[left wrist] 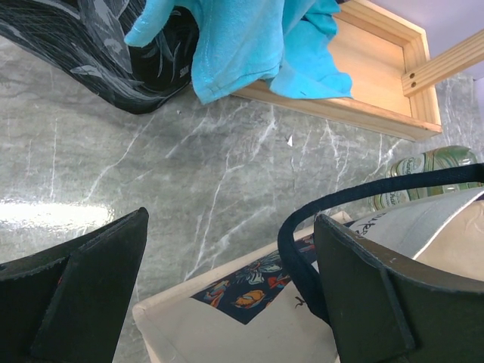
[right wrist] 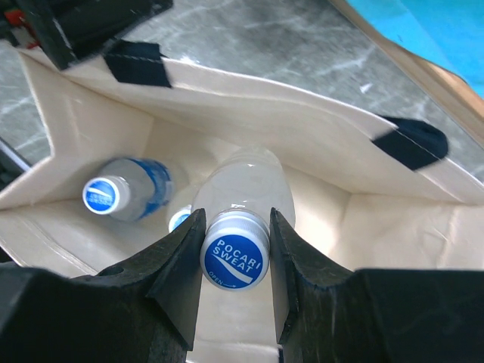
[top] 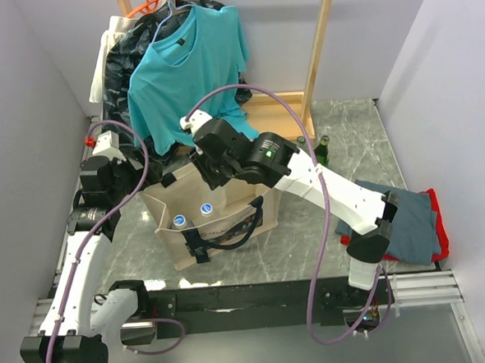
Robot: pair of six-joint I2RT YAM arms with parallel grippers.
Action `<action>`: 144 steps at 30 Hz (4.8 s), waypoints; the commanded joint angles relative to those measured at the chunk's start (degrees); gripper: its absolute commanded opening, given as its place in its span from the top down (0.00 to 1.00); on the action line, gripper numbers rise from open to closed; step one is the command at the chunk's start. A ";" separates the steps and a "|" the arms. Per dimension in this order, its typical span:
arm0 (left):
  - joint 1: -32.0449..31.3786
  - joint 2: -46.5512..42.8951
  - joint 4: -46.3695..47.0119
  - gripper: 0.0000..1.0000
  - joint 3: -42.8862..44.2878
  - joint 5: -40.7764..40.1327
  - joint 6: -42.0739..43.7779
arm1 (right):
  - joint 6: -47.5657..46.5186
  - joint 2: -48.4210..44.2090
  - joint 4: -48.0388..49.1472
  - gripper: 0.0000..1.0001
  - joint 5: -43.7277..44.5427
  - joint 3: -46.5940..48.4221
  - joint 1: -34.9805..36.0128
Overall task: Take the beverage out of the canvas bag
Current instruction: Take out the drink from the canvas bag, then place the drink at the center of the board.
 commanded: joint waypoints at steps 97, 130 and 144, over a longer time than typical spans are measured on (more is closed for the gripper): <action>-0.07 0.19 5.86 0.04 -0.81 6.56 -2.30 | 12.86 -45.85 9.37 1.00 35.23 -35.18 -10.86; -0.07 0.54 5.86 0.04 -1.95 5.60 -1.25 | 10.92 -38.12 29.85 1.00 20.19 -51.88 -21.32; -0.07 1.33 5.59 0.04 -1.25 5.86 -0.98 | 11.36 -32.68 35.82 1.00 20.54 -54.70 -22.38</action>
